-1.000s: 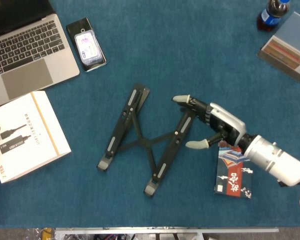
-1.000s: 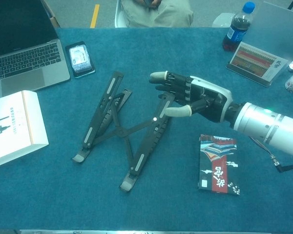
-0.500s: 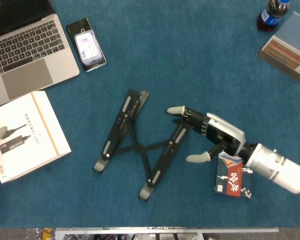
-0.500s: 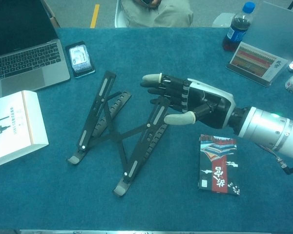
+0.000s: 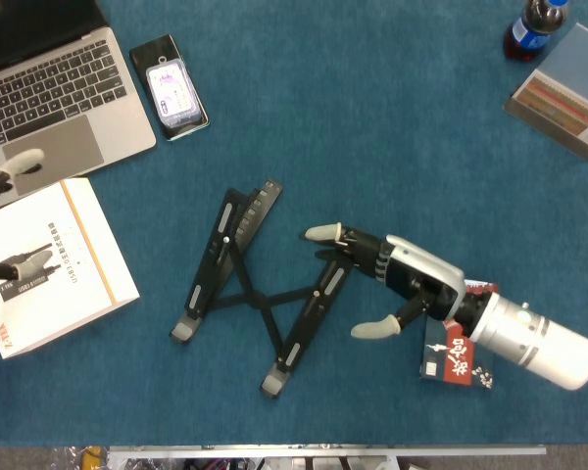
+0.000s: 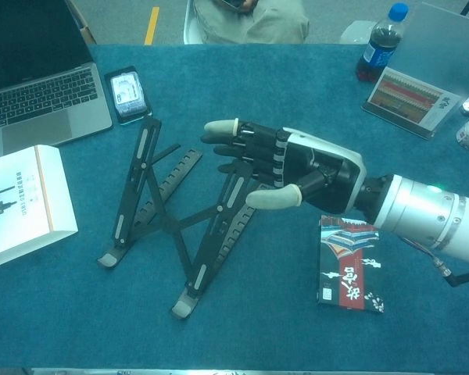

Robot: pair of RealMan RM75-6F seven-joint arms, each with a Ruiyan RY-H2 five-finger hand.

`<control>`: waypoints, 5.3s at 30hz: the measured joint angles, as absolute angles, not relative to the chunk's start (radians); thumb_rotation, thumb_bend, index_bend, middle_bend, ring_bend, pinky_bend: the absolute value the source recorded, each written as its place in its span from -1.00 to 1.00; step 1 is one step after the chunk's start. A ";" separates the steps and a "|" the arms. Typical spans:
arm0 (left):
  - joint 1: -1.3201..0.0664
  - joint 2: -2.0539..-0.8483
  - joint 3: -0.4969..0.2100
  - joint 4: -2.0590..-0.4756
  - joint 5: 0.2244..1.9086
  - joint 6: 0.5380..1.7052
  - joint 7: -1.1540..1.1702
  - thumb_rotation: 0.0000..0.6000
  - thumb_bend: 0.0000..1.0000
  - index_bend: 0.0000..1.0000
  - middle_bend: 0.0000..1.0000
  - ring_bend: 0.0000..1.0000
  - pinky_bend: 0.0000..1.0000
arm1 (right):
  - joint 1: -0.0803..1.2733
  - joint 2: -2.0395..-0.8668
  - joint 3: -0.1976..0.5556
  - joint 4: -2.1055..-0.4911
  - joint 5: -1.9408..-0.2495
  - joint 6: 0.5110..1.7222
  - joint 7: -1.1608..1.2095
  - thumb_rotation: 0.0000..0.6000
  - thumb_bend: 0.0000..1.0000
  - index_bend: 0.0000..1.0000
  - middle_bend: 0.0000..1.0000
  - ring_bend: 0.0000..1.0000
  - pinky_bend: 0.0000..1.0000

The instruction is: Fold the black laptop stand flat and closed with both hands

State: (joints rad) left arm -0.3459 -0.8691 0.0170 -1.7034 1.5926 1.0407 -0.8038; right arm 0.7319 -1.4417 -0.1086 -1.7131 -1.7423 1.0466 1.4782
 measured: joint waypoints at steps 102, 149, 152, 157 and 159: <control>-1.012 -1.091 0.502 -1.431 1.974 1.222 -2.392 0.72 -0.51 -0.90 -0.65 -0.73 -0.64 | 0.836 -1.498 -0.220 -1.779 -1.789 1.094 1.472 1.00 -0.86 -0.73 -0.84 -1.00 -0.90; -0.957 -1.159 0.595 -1.342 1.933 1.261 -2.399 0.34 -0.51 -0.91 -0.67 -0.73 -0.64 | 0.835 -1.491 -0.233 -1.769 -1.790 1.114 1.492 1.00 -0.86 -0.73 -0.84 -1.00 -0.90; -0.953 -1.155 0.601 -1.341 1.935 1.265 -2.400 0.35 -0.51 -0.92 -0.67 -0.73 -0.64 | 0.835 -1.491 -0.234 -1.768 -1.791 1.114 1.492 1.00 -0.86 -0.73 -0.84 -1.00 -0.90; -0.952 -1.150 0.603 -1.344 1.935 1.268 -2.396 0.34 -0.51 -0.92 -0.67 -0.73 -0.64 | 0.834 -1.490 -0.236 -1.767 -1.790 1.114 1.491 1.00 -0.86 -0.73 -0.84 -1.00 -0.90; -0.953 -1.150 0.602 -1.345 1.935 1.268 -2.391 0.33 -0.51 -0.92 -0.67 -0.73 -0.64 | 0.834 -1.489 -0.238 -1.767 -1.791 1.113 1.490 1.00 -0.86 -0.73 -0.84 -1.00 -0.90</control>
